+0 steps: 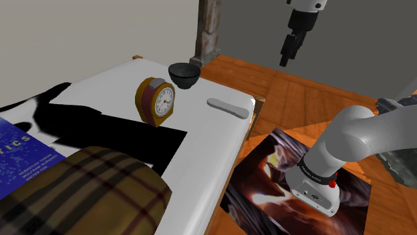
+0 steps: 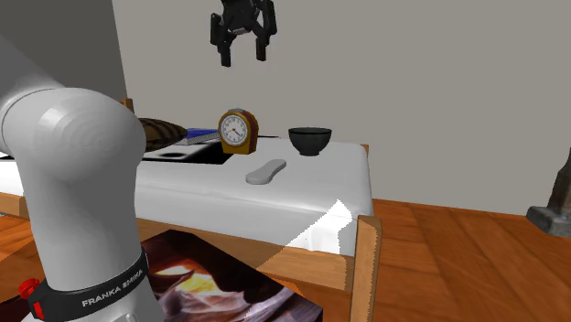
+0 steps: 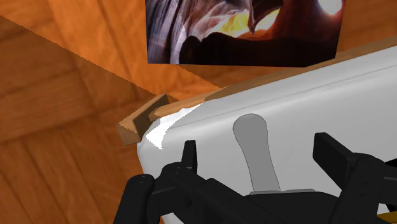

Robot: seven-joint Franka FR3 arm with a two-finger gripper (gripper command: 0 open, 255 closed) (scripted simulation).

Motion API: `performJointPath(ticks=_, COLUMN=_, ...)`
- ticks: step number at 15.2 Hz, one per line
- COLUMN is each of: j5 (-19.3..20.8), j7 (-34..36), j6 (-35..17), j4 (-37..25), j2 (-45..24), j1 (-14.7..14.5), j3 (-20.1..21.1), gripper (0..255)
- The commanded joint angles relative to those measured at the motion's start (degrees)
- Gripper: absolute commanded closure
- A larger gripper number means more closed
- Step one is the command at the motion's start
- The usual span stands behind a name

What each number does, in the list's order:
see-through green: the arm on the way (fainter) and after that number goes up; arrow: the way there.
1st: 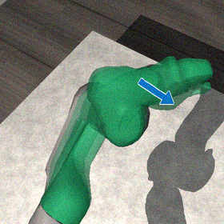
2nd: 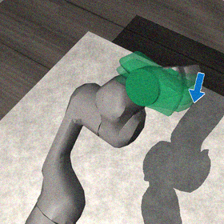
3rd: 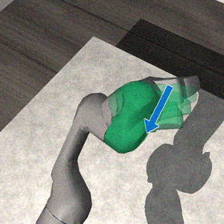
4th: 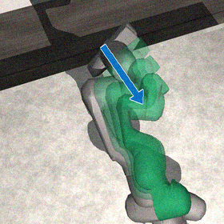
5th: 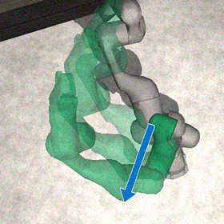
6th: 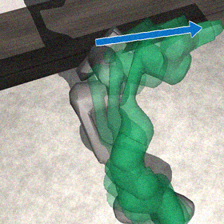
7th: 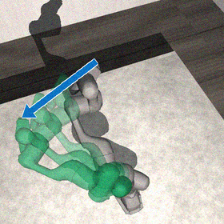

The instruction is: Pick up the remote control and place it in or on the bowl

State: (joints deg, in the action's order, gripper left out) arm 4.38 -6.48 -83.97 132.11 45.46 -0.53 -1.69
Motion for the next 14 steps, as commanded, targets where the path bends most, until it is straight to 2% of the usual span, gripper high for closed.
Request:
performJointPath(ticks=1, j5=0.0, j7=0.0, j6=0.0, j4=0.0, j2=0.0, j1=0.0, j3=0.0, gripper=0)
performJointPath(ticks=8, j5=-0.9, j7=-0.8, j6=-14.5, j4=7.4, j2=-6.3, j1=-1.9, j3=0.2, gripper=0)
performJointPath(ticks=14, j5=-1.6, j7=-1.7, j6=-27.1, j4=10.8, j2=-15.0, j1=-3.5, j3=0.6, gripper=0)
